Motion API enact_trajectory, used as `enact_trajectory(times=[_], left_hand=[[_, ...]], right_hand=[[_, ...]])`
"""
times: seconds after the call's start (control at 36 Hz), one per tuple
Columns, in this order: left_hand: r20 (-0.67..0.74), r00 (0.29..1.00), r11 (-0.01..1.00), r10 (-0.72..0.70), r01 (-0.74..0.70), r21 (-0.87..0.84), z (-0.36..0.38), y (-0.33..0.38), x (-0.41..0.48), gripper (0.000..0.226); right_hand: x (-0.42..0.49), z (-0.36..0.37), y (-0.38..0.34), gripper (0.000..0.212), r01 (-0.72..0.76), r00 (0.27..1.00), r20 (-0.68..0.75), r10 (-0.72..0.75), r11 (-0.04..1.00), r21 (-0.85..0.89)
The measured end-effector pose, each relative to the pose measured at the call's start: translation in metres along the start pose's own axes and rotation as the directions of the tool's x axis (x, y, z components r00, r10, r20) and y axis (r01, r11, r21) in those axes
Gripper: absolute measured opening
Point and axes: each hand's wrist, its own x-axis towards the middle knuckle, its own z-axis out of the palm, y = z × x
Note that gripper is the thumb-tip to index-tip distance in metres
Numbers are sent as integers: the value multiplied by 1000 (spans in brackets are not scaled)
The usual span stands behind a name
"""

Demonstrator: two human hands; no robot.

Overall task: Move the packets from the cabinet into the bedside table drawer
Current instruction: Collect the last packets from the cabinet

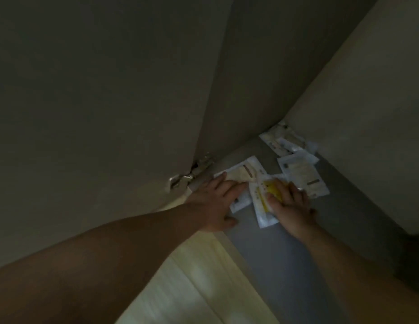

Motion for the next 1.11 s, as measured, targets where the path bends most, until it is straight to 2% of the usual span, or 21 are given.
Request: enact_trajectory(times=[0.14, 0.22, 0.25, 0.28, 0.33, 0.42, 0.5, 0.58, 0.69, 0.83, 0.92, 0.97, 1.11], left_hand=[[17, 998, 992, 52, -54, 112, 15, 9, -23, 80], [-38, 996, 987, 76, -70, 144, 29, 12, -44, 81], [-112, 991, 989, 77, -62, 137, 36, 10, -49, 78], [-174, 981, 988, 84, -60, 141, 41, 11, -52, 76], [-208, 973, 983, 106, -71, 167, 43, 12, -57, 77], [-165, 982, 978, 86, -52, 200, 42, 15, -57, 90], [-51, 997, 987, 52, -43, 154, 30, 22, -51, 85], [5, 1000, 983, 30, -31, 180, 25, 20, -39, 79], [62, 997, 986, 38, -47, 160, 23, 16, -20, 85], [82, 996, 962, 46, -66, 266, 24, 12, -11, 99], [87, 995, 954, 51, -75, 291, 26, 8, -8, 104], [106, 993, 956, 56, -84, 281, 26, 7, -5, 106], [92, 994, 953, 54, -79, 294, 30, 6, -3, 108]], right_hand=[[-40, 28, 5, 57, -21, 998, -60, 22, 1000, 18], [-69, 46, 5, 56, -1, 995, -99, 0, 1000, -9], [-79, 52, 4, 57, 8, 995, -104, -9, 1000, -6], [-87, 57, 2, 60, 17, 994, -107, -17, 1000, -6], [-98, 64, 1, 80, 20, 992, -127, -19, 1000, 3], [-101, 59, 3, 94, 23, 978, -208, -11, 998, 56], [-95, 39, 4, 81, 68, 932, -361, -1, 982, 174], [-79, 17, 4, 54, 77, 899, -438, 17, 978, 196], [-46, -5, 3, 54, 43, 915, -404, 14, 990, 132], [-6, -20, 1, 59, -6, 952, -305, 21, 999, 52], [16, -24, -1, 62, 18, 951, -306, -28, 999, -36], [29, -32, -3, 61, -16, 955, -296, -19, 993, -113], [61, -52, -14, 59, -5, 957, -287, -32, 992, -125]])
